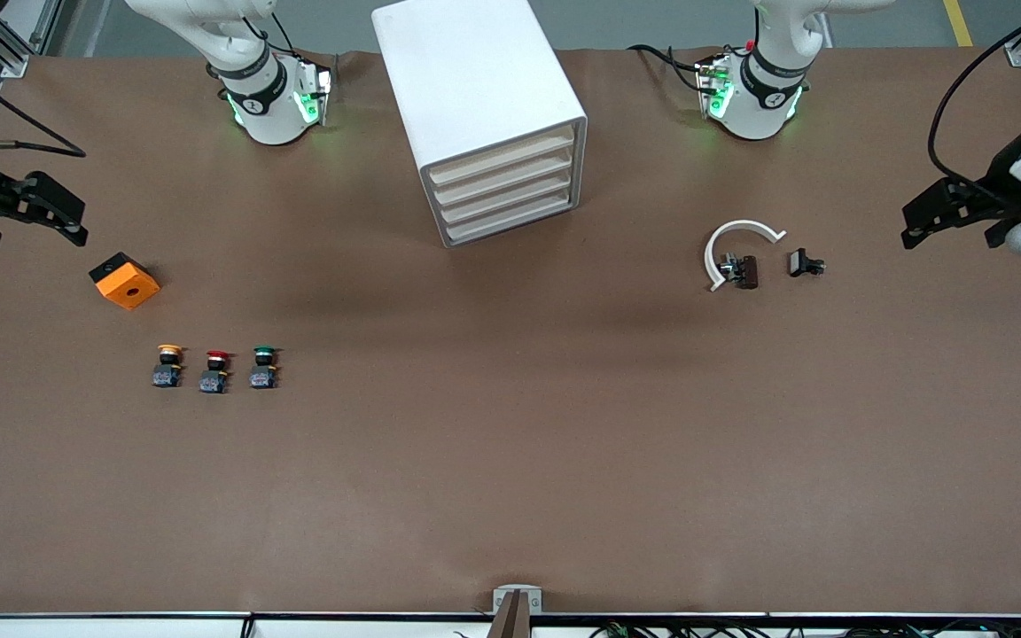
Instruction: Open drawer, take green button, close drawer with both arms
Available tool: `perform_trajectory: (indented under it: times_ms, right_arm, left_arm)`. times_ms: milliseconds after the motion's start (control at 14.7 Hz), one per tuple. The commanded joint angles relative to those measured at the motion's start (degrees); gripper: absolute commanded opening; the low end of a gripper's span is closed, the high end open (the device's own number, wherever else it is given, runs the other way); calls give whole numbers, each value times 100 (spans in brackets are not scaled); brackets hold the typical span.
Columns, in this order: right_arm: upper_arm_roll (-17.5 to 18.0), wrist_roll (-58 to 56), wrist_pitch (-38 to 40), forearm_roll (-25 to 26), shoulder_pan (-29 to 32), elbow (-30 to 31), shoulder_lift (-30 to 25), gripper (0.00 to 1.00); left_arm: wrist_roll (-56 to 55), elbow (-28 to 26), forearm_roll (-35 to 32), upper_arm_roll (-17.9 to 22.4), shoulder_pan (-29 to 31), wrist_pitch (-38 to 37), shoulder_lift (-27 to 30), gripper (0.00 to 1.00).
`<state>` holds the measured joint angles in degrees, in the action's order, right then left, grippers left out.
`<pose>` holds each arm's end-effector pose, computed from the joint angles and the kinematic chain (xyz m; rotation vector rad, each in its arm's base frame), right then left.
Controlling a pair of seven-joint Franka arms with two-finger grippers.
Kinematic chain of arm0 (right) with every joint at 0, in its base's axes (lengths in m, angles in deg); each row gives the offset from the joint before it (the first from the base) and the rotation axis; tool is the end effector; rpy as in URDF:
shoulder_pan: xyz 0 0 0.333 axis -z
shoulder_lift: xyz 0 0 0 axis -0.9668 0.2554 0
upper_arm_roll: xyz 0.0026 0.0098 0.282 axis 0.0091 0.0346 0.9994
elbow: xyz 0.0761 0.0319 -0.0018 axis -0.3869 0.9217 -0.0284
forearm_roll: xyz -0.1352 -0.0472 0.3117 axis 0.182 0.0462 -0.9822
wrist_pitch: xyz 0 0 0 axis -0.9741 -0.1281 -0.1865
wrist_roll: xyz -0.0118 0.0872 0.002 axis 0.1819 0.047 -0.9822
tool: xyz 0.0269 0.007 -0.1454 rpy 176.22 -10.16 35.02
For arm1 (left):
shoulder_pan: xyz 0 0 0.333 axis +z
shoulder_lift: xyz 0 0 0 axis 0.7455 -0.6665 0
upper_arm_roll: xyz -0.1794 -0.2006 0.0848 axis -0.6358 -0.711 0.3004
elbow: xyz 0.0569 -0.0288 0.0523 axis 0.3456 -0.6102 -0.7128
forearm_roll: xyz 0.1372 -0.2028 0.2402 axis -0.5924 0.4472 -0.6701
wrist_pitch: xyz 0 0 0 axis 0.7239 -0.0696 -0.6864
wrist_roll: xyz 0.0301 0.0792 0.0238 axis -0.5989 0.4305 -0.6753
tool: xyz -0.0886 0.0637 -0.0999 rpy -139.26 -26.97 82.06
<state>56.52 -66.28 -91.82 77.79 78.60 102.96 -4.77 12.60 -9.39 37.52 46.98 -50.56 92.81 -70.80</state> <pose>0.4966 -0.0013 0.5692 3.0792 0.1081 0.0940 0.4991 -0.0300 0.5587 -3.1248 -0.0034 -0.0637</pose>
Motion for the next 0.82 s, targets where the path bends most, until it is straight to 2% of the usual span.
perform_trajectory:
  times_ms: [0,136,748]
  right_arm:
    - [67,-165,169,-169,135,-224,61,100]
    - [76,-165,169,-178,118,-215,79,100]
    - [102,-122,152,-178,82,-224,158,100]
  left_arm:
    - [89,-154,-107,-247,261,-199,162,100]
    - [28,-162,-107,-608,551,-288,232,100]
    - [27,-356,-98,-767,667,-323,382,100]
